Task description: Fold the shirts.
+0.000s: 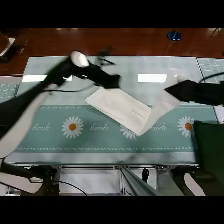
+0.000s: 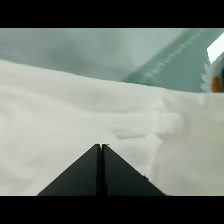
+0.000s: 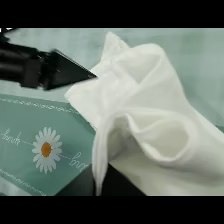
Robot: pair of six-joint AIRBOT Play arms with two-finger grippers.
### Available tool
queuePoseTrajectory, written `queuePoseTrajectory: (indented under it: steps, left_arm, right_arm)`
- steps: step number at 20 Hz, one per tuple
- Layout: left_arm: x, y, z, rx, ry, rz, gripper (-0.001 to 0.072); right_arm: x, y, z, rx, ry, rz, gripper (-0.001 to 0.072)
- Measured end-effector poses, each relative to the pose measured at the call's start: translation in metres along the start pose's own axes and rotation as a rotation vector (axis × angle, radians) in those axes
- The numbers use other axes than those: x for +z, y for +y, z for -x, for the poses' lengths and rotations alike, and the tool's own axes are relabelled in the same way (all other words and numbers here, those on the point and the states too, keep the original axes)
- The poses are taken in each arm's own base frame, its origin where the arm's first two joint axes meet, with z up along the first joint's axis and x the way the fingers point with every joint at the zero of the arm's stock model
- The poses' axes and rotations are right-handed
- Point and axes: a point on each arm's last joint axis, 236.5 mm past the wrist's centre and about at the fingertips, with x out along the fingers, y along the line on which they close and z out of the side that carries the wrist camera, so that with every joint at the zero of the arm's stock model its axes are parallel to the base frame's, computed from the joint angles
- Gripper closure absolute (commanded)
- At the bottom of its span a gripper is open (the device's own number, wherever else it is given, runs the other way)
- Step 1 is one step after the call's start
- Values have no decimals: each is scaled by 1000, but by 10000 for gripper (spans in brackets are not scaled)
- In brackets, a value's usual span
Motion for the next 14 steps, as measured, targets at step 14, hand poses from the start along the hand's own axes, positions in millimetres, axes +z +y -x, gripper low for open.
queuePoseTrajectory:
  steps: [14]
  left_arm:
    - [-161,89,171,178,-456,289,687]
  right_arm:
    - [-3,46,-273,159,322,-46,442]
